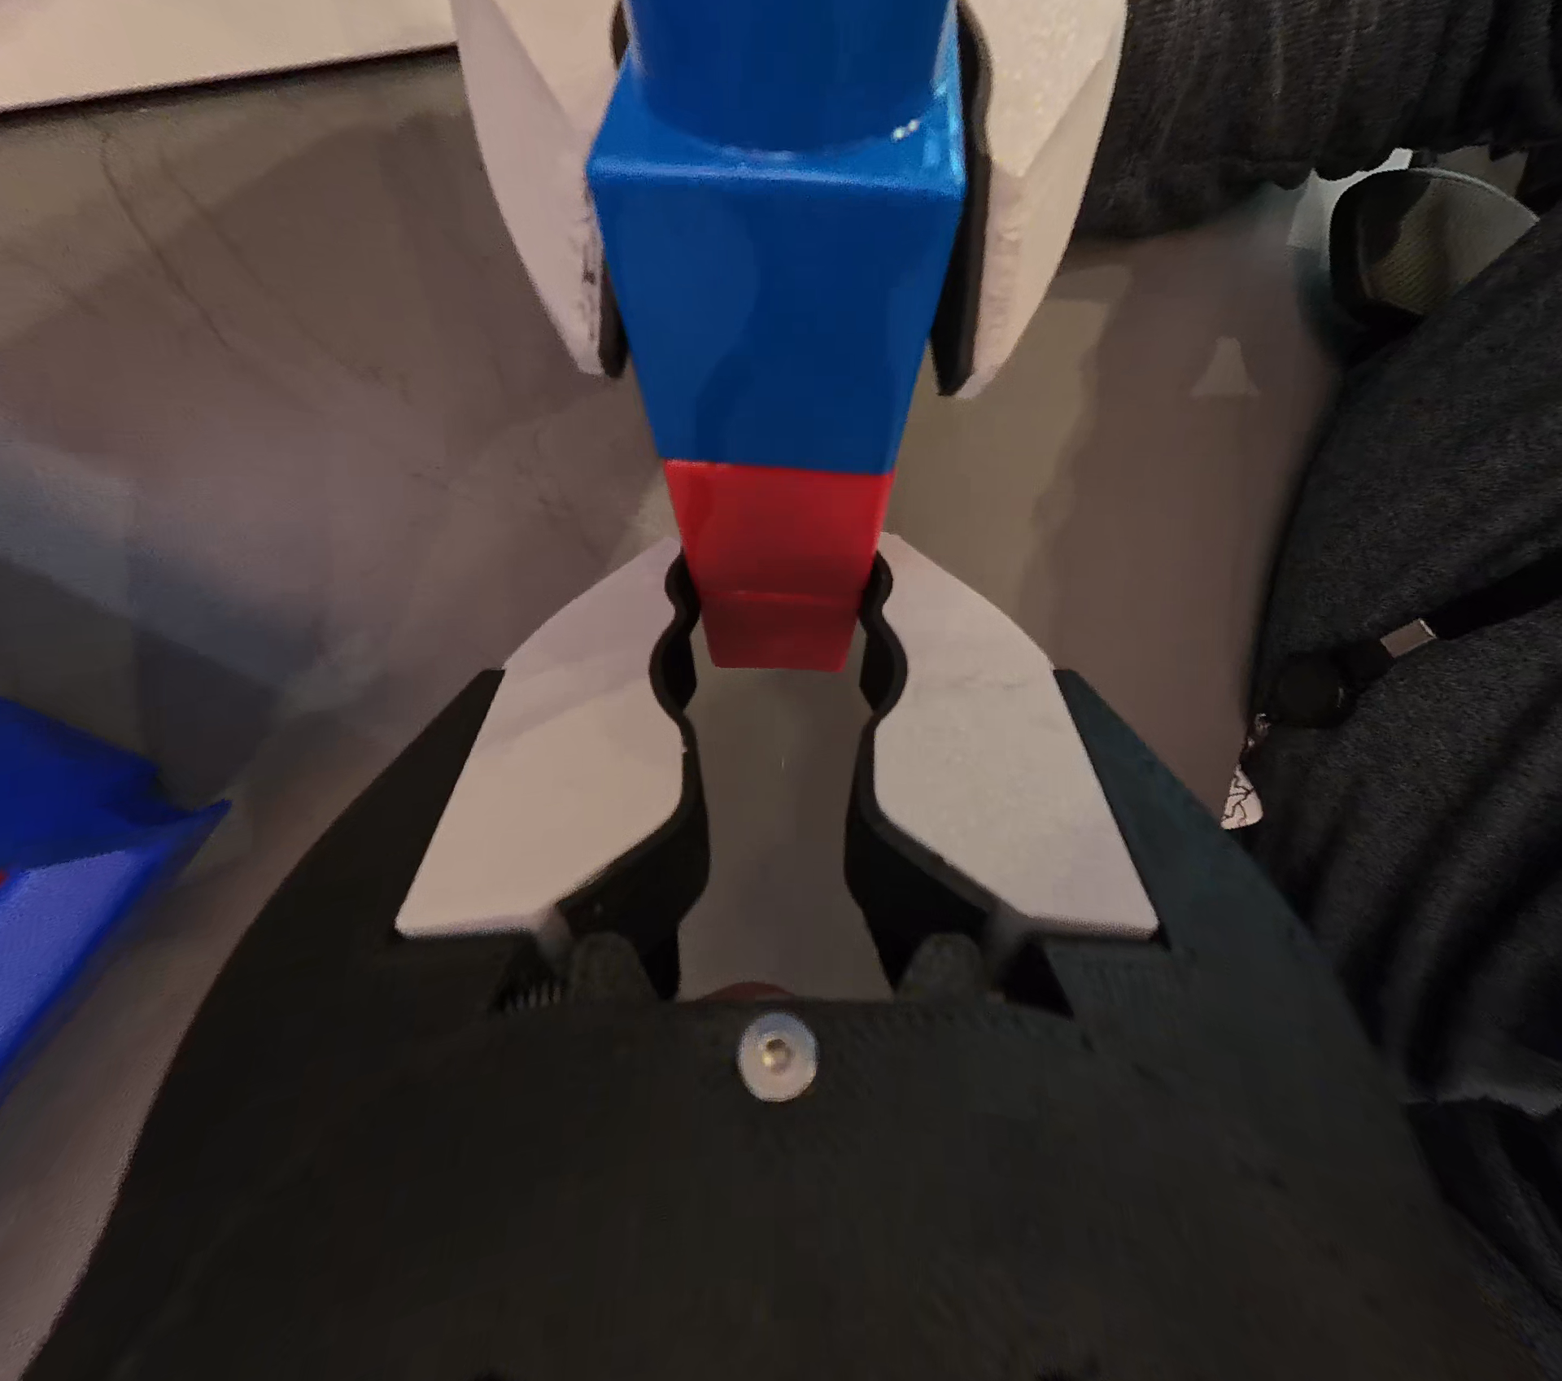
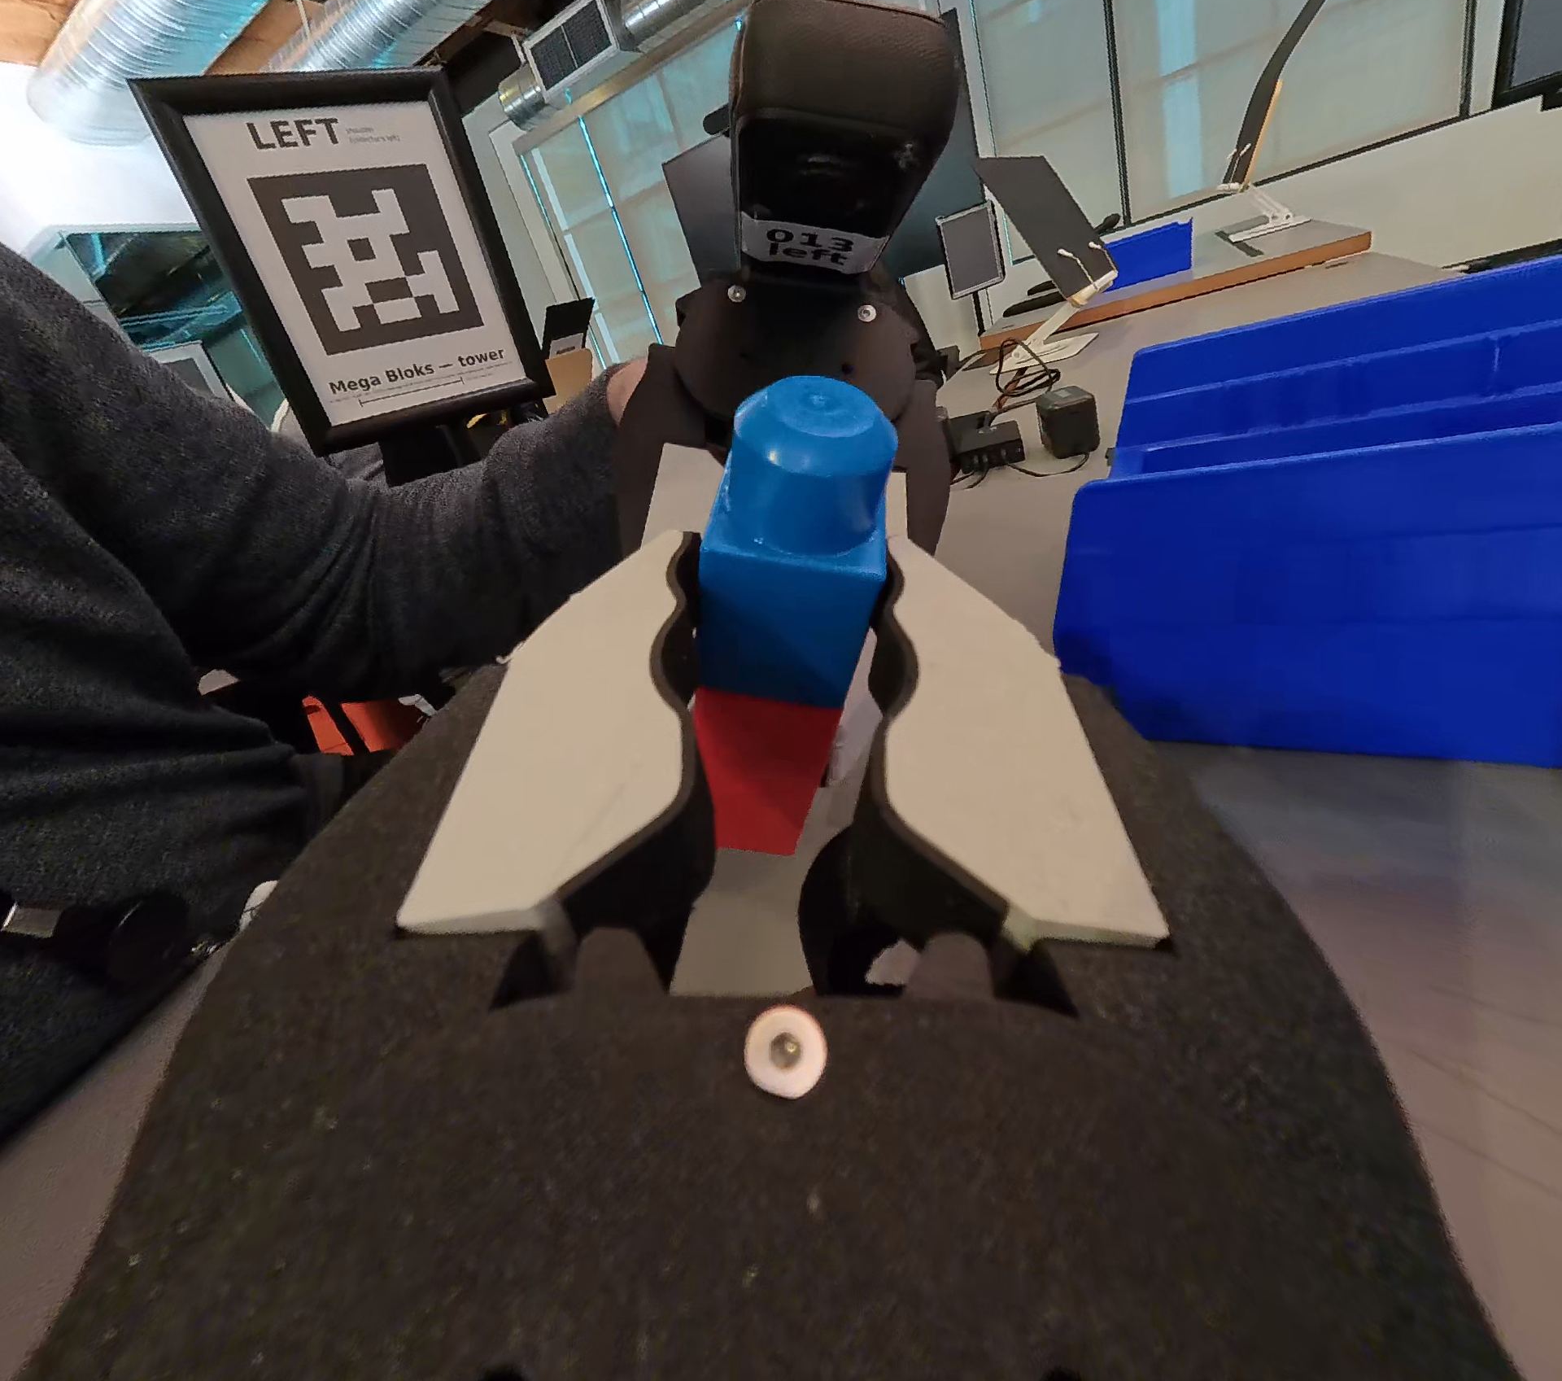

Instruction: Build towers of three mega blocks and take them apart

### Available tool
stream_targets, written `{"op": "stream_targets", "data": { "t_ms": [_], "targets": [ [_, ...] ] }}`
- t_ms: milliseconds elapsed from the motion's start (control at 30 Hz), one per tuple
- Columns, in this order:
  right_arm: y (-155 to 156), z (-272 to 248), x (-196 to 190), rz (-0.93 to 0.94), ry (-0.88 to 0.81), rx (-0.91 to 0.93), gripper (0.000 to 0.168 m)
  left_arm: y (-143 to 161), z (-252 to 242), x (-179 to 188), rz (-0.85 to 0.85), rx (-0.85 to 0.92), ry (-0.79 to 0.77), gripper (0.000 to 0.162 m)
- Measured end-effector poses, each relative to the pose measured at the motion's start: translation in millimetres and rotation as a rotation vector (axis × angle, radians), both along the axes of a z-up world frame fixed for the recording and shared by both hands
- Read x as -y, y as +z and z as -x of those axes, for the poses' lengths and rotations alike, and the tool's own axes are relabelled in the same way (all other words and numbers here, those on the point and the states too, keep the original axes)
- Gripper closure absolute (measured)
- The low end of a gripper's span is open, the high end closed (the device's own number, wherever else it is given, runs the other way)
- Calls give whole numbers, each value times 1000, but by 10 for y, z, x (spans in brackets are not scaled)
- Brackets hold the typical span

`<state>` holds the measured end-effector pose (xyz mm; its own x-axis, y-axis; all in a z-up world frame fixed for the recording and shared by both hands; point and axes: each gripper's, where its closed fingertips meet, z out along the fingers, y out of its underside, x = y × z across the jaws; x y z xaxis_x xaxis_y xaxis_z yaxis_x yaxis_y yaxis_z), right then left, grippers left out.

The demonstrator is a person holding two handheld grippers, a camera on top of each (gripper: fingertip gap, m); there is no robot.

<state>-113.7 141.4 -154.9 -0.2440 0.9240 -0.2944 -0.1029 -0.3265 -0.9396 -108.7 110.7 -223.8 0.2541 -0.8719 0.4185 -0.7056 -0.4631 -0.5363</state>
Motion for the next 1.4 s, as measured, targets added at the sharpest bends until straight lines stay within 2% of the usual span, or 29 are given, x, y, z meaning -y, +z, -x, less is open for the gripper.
{"op": "stream_targets", "data": {
  "t_ms": [467,500,533,600,667,767,833,967,1067,1167,1267,1400],
  "targets": [
    [-9,40,63,-39,5,28,131,-2,62,29,-14,-16,-31,126],
    [10,34,72,-44,7,24,132,43,43,40,-5,26,-31,123],
    [29,27,82,-53,5,26,132,113,23,61,1,82,-37,111],
    [70,12,93,-81,-15,47,132,251,48,25,-27,172,-17,101],
    [142,-49,83,-103,-57,69,132,507,62,2,-68,341,-6,103],
    [321,-295,80,-111,-141,93,132,740,160,-86,-119,512,44,119],
    [494,-573,90,-119,-213,113,132,761,192,-158,-162,572,73,133],
    [900,-1393,70,-181,-413,208,132,667,133,-174,-162,640,65,139],
    [1190,-2219,-26,-233,-652,278,132,535,67,-194,-136,605,69,140],
    [1312,-3164,-204,-259,-950,388,132,520,17,-191,-124,611,57,140],
    [1164,-3934,-337,-183,-1140,503,132,501,-27,-207,-125,607,60,140],
    [700,-4435,-523,-95,-1258,611,131,477,-107,-210,-116,604,58,141]
  ]
}}
